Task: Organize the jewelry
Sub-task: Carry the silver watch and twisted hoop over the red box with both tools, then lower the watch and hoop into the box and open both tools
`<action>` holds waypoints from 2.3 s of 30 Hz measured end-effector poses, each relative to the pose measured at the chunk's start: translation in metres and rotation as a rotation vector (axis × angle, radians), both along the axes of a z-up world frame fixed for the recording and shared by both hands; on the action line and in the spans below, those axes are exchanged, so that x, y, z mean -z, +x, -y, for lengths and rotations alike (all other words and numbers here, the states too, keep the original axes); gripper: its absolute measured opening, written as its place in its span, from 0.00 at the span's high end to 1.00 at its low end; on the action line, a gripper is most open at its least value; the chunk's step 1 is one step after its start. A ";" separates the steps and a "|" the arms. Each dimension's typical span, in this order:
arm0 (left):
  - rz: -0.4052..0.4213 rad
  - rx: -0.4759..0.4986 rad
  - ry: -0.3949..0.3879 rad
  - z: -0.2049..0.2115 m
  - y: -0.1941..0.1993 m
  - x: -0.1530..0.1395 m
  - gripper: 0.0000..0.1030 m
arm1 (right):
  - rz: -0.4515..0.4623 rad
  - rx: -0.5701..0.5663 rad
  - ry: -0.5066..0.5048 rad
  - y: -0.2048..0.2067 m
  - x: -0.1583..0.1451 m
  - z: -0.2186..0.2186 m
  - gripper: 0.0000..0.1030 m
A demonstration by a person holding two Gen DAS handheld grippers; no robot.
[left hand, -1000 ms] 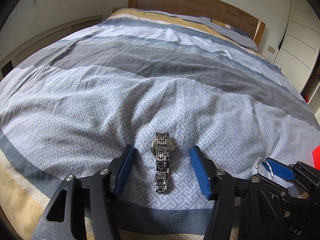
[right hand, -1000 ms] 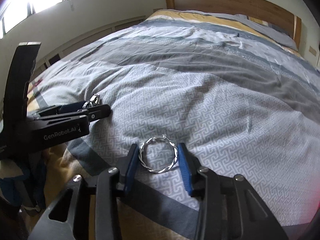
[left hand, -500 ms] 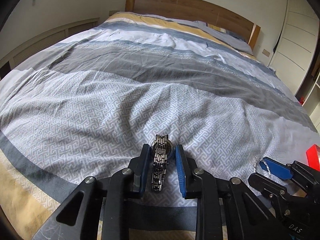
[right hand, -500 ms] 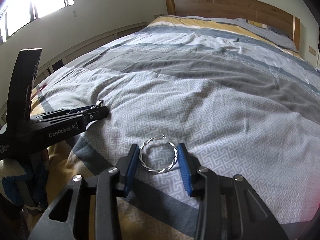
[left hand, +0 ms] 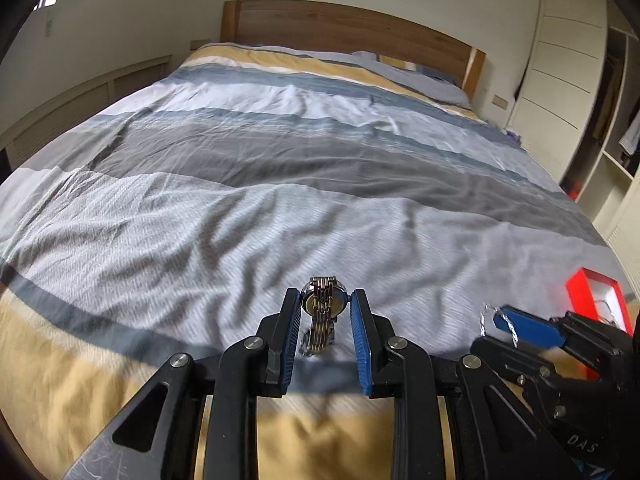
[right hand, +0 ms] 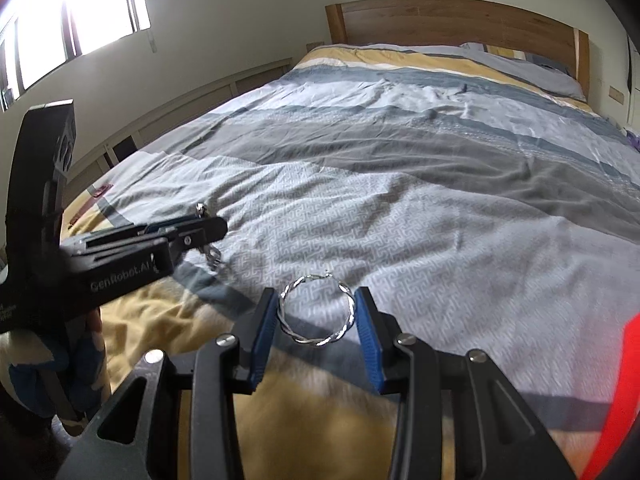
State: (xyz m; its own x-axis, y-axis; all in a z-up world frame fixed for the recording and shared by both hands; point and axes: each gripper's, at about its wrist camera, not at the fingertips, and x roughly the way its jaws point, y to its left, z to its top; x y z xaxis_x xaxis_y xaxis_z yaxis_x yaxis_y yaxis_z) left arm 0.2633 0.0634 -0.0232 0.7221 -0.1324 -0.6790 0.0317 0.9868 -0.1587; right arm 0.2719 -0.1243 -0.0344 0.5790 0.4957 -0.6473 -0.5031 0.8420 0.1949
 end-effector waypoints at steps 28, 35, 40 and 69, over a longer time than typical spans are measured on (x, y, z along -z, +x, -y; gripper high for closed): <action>-0.026 0.492 -0.064 0.237 -0.070 -0.056 0.76 | -0.035 0.483 -0.018 -0.099 -0.026 0.261 0.64; -0.106 0.649 -0.050 0.315 -0.075 -0.030 0.76 | -0.110 0.554 -0.025 -0.109 0.005 0.308 0.64; -0.176 0.676 -0.015 0.342 -0.072 -0.001 0.76 | -0.141 0.553 -0.005 -0.109 0.016 0.318 0.64; -0.240 0.655 0.091 0.354 -0.071 0.027 0.73 | -0.237 0.588 -0.045 -0.098 0.029 0.320 0.54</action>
State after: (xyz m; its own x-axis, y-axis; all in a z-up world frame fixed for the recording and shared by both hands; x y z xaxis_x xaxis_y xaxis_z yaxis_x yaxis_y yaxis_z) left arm 0.1922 -0.2910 -0.0503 0.3423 -0.4241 -0.8384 0.5982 0.7865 -0.1536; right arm 0.1740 -0.4441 -0.0636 0.5849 0.1072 -0.8040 0.0986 0.9745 0.2017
